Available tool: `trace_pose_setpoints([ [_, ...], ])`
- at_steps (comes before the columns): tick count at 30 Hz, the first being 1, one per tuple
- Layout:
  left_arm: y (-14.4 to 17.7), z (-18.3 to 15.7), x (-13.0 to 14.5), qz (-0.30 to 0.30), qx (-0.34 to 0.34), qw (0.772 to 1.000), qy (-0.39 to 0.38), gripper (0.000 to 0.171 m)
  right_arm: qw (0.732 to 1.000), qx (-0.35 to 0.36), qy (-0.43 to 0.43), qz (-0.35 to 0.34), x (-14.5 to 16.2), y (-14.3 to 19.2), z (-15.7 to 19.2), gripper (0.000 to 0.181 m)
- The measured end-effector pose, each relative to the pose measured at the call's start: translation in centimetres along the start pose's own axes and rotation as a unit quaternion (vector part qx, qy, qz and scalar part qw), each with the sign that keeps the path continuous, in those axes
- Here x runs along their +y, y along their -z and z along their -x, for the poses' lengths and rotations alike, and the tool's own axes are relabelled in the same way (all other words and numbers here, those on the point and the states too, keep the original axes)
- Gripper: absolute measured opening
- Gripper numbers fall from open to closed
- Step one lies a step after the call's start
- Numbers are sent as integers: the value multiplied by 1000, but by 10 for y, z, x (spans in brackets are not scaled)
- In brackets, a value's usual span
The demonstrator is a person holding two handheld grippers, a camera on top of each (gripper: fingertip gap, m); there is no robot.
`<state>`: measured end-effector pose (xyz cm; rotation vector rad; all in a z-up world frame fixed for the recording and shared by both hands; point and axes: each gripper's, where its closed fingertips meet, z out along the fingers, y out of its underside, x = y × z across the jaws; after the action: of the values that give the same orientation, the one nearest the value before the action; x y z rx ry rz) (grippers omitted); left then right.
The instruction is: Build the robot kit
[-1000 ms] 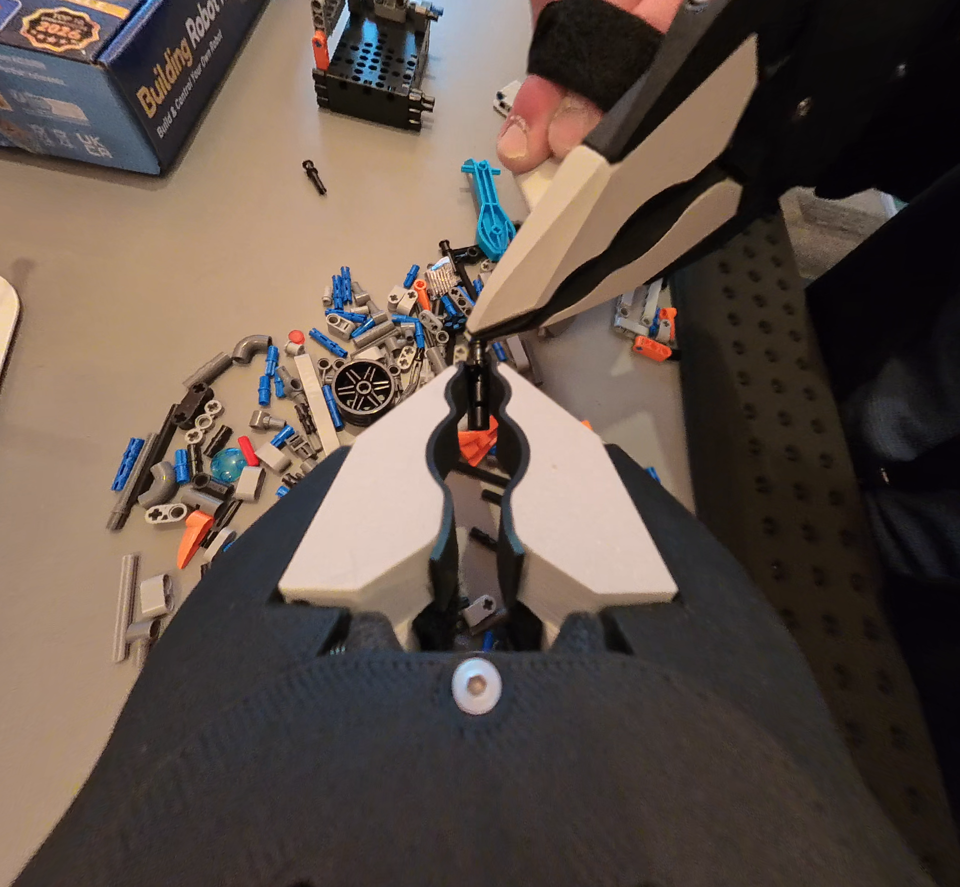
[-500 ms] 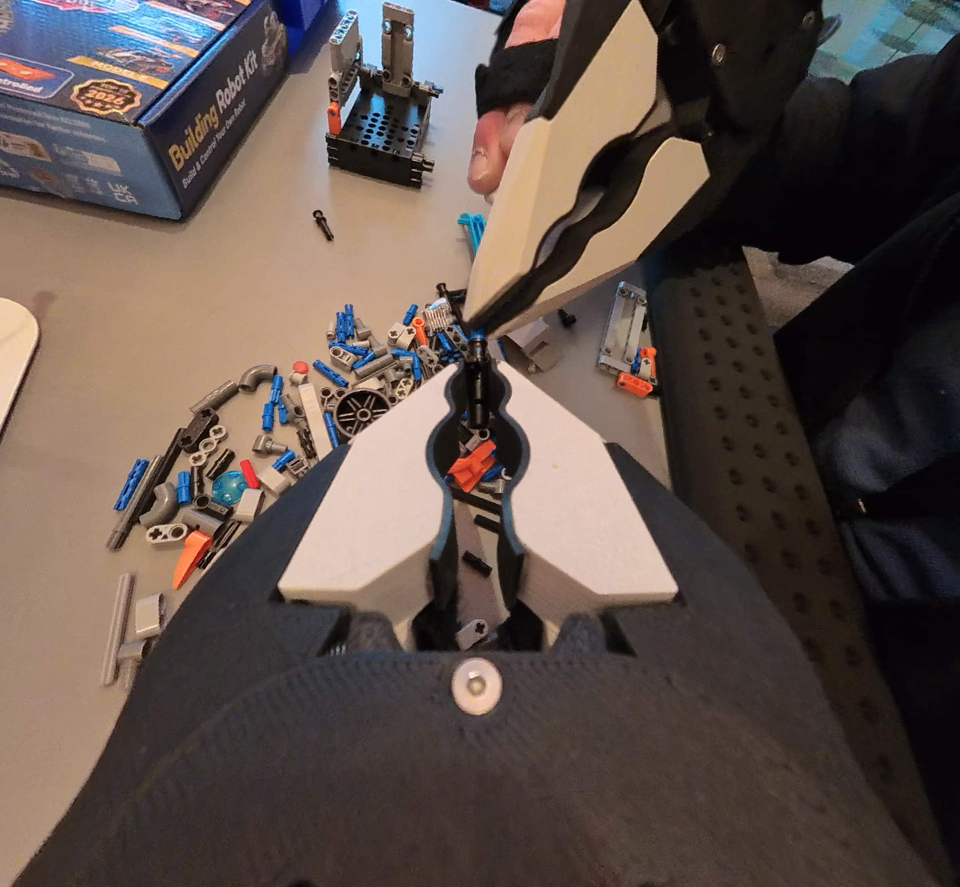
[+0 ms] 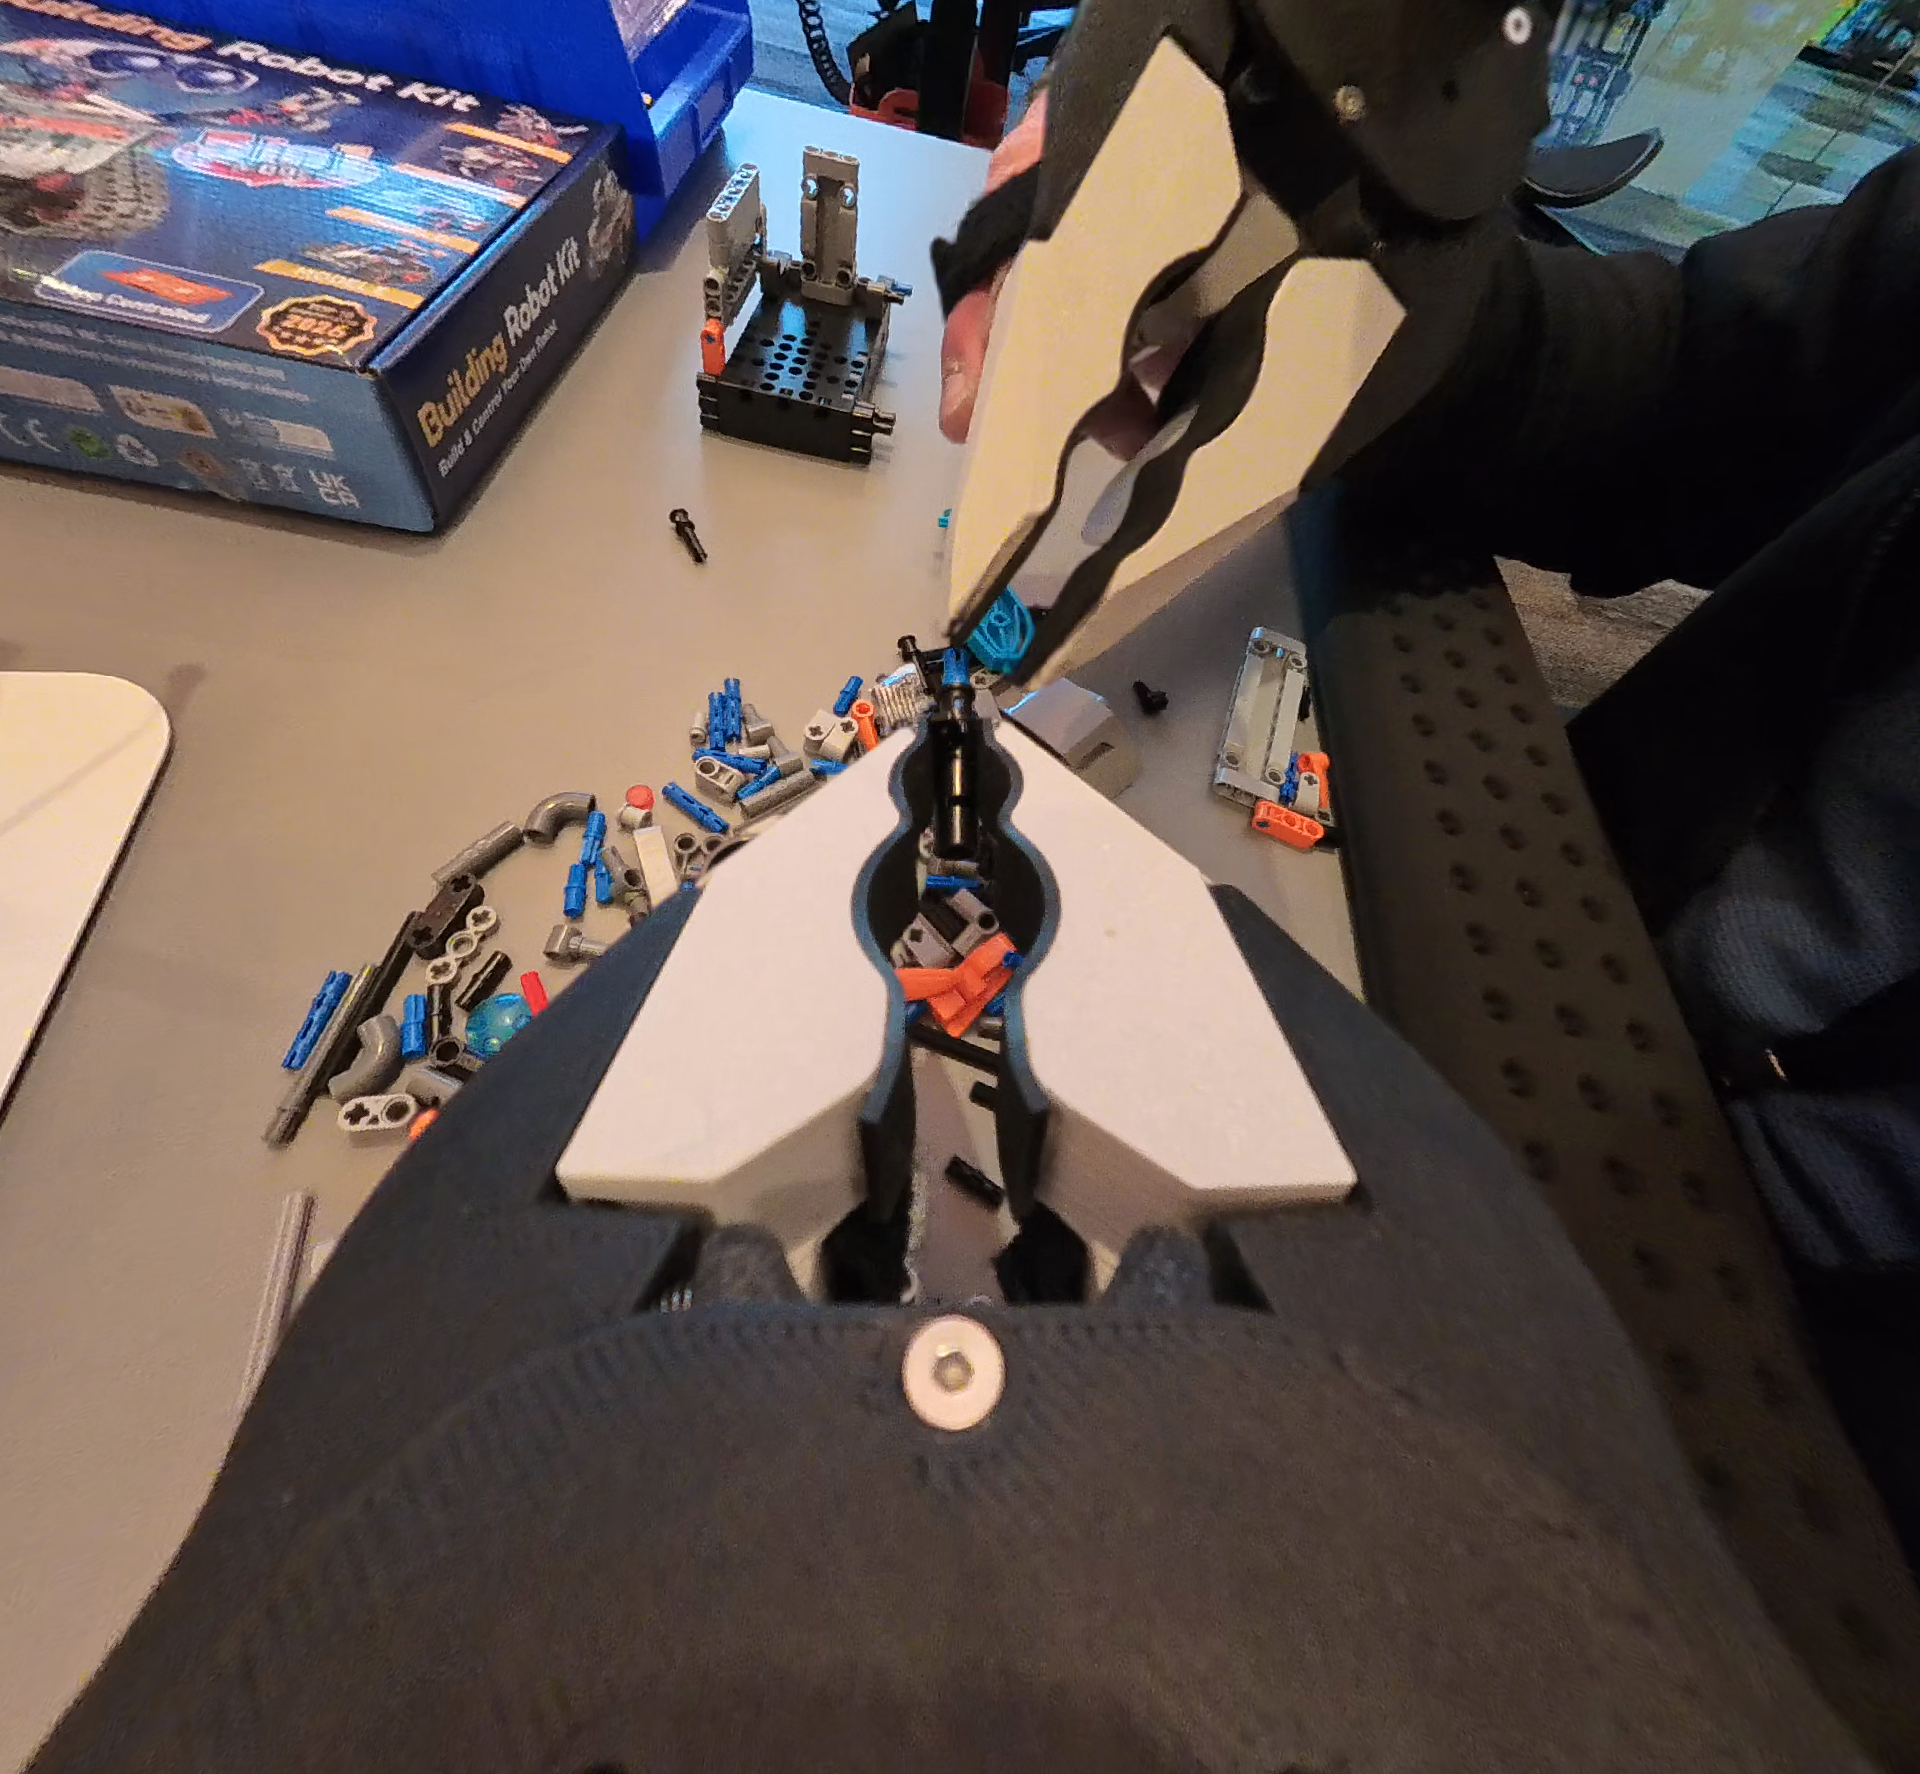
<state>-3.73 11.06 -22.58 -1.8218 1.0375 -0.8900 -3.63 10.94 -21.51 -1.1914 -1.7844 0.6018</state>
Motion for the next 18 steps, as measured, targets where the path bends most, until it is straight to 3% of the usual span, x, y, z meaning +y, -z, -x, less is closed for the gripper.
trace_pose_setpoints([
  [6, -5, -3, -3, -1, -18, 999, -42, 3, 997, -31, -69, -28, -2, 0, 0, 1],
  [18, -5, -5, -17, -45, -15, 998, -38, 3, 993, -39, -81, -70, -13, 15, -3, 0],
])
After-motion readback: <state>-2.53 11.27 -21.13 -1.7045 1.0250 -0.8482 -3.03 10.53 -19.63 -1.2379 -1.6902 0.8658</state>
